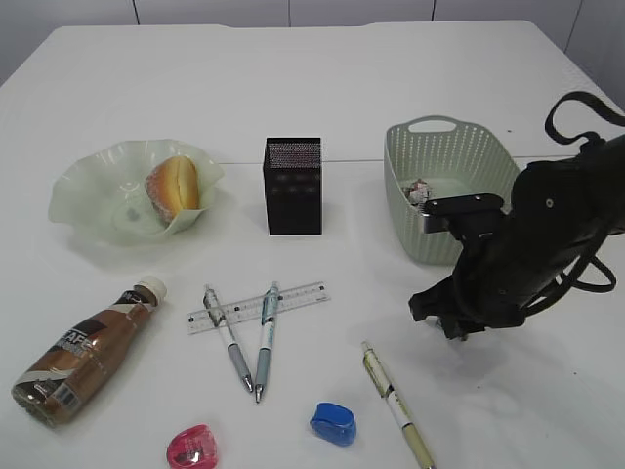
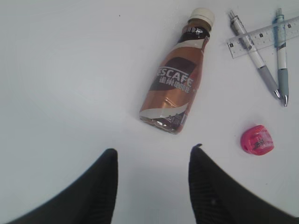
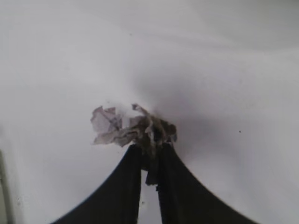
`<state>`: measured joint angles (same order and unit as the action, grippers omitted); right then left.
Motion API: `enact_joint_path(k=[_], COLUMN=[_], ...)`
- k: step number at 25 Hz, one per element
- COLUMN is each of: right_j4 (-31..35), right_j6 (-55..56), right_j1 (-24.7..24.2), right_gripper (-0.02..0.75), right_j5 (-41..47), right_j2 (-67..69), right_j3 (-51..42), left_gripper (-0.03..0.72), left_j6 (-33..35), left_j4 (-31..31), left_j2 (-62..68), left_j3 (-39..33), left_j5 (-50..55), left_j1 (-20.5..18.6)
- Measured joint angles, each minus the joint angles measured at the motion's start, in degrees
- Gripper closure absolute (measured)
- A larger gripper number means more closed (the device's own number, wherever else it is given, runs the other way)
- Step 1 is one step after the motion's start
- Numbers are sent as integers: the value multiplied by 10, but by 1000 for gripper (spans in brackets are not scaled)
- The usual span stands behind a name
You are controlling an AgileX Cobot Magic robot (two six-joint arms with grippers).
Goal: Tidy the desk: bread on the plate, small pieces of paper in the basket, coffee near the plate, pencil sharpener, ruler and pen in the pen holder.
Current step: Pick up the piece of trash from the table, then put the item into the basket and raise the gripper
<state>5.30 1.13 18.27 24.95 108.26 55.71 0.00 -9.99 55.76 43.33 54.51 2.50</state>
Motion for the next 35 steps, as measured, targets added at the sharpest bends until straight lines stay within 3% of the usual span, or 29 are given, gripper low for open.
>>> enact_joint_path(k=[14, 18, 25, 31, 35], right_j4=[0, 0, 0, 0, 0], right_j6=[-25, -30, -30, -28, -23], right_j1=[0, -19, -72, -79, -79], right_gripper=[657, 657, 657, 654, 586], right_j5=[47, 59, 59, 36, 32], right_j2=[-134, -170, -171, -116, -71], right_j3=[-1, 40, 124, 164, 185], left_gripper=[328, 328, 328, 328, 328], left_j6=[0, 0, 0, 0, 0], left_j4=[1, 1, 1, 0, 0], left_j2=[0, 0, 0, 0, 0], left_j3=[0, 0, 0, 0, 0], left_j5=[0, 0, 1, 1, 1], left_j1=[0, 0, 0, 0, 0])
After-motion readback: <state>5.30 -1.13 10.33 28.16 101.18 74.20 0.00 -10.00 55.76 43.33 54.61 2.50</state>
